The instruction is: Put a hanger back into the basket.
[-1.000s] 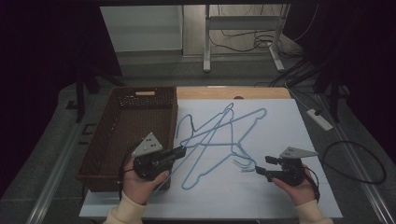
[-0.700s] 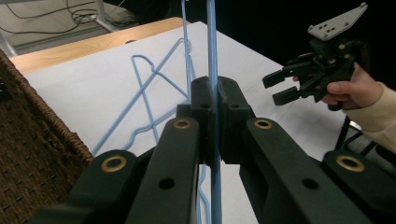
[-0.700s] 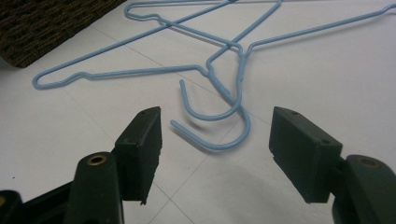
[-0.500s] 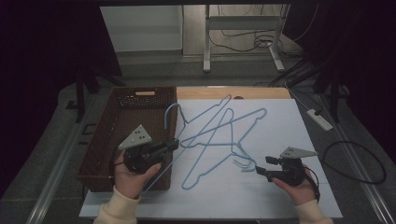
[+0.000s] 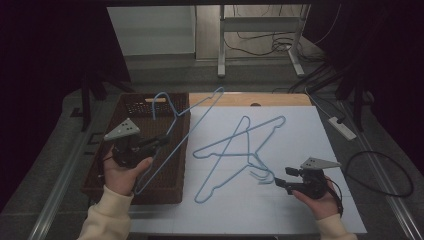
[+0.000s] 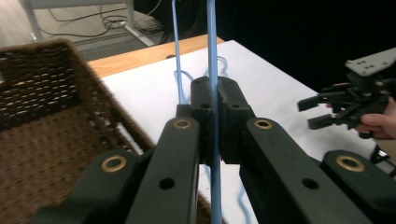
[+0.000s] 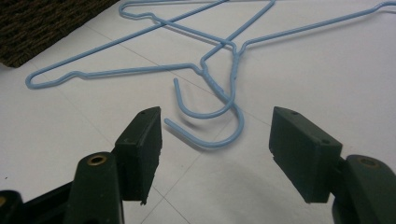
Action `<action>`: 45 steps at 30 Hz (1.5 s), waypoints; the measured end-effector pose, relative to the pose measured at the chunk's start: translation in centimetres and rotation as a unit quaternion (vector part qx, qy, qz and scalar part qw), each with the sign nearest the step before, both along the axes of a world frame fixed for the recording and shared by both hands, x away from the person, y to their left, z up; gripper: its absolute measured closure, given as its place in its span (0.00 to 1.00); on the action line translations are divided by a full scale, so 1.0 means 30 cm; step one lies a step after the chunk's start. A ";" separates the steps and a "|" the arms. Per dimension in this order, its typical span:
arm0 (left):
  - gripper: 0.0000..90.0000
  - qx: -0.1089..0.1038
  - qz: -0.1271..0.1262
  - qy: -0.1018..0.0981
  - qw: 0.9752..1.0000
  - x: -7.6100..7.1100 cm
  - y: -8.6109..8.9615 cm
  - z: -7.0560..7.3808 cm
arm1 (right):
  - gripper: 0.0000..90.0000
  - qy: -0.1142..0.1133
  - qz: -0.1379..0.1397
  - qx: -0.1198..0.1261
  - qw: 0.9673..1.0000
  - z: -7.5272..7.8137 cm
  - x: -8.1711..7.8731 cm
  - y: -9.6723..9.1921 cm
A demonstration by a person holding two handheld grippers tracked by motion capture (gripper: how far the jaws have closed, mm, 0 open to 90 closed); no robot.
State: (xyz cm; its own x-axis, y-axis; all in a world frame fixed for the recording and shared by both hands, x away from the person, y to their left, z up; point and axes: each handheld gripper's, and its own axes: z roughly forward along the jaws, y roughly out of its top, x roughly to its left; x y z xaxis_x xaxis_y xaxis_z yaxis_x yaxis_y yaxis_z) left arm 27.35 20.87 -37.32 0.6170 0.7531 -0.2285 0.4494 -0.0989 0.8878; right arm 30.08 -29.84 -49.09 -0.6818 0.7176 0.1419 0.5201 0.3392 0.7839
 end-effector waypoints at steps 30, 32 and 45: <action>0.97 0.043 0.061 0.033 0.997 0.092 0.220 -0.054 | 0.38 0.003 -0.003 -0.007 1.000 -0.004 0.002 -0.002; 0.97 0.043 0.062 0.032 0.997 0.085 0.234 -0.056 | 0.38 0.004 -0.003 -0.009 1.000 -0.006 0.004 -0.002; 0.97 0.079 0.059 0.067 0.993 0.104 0.267 -0.112 | 0.38 0.006 -0.003 -0.013 1.000 -0.008 0.004 0.004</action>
